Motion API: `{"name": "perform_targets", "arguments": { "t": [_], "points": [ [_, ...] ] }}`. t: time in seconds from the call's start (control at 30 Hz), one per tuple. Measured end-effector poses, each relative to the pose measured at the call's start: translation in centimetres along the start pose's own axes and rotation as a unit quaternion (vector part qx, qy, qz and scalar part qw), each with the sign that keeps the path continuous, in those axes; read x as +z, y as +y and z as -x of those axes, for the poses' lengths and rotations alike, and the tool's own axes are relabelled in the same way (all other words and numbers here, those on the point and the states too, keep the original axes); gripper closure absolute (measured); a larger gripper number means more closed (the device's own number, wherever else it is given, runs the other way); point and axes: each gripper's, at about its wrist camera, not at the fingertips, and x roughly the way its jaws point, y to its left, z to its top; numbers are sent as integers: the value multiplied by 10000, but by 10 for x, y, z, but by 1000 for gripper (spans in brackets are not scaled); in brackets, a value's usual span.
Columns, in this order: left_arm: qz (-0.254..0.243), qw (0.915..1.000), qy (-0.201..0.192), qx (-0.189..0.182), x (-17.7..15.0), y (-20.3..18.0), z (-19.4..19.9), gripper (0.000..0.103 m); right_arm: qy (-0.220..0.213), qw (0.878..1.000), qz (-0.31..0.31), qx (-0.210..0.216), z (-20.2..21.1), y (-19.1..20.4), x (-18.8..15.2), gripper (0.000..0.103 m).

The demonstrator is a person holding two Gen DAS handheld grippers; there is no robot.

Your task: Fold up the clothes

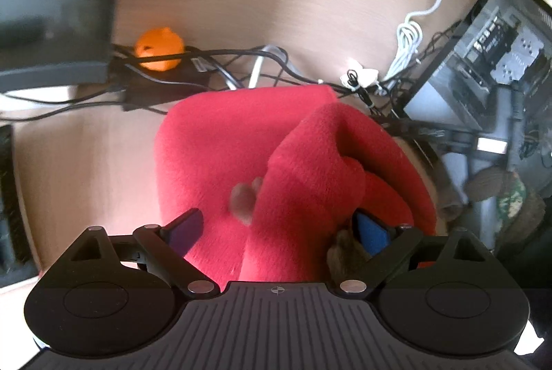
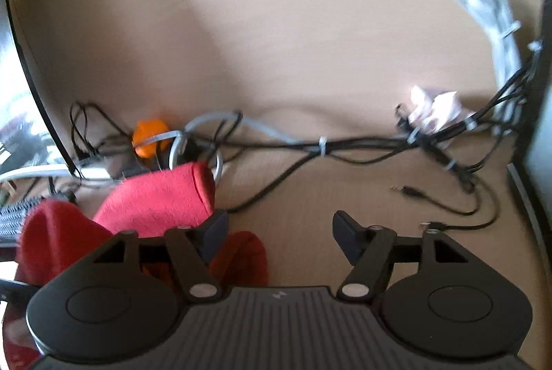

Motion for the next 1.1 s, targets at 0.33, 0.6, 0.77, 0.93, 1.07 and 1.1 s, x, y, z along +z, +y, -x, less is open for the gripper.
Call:
{"name": "perform_targets", "arguments": {
  "t": [0.33,0.6,0.77,0.93,1.07,1.1],
  "points": [
    [395,9991,50,-129,-37,12,23,7,3,9877,-836,1323,80,16,-33,0],
    [429,9990,144,-58,-55,10,18,7,1429,9812,-916,921,26,53,-94,0],
    [240,9996,128,82,-55,7,12,6,1675,9641,-1369,1538,14,50,-101,0],
    [208,9997,-43,91,-53,4,20,6,1099,9854,-819,1013,38,54,-80,0],
    [427,9986,-124,-293,-51,1,26,6,514,9872,-1094,1044,50,36,-60,0],
    [383,9980,-150,-474,-50,-4,29,6,606,9827,-1304,1165,43,29,-58,0]
  ]
}}
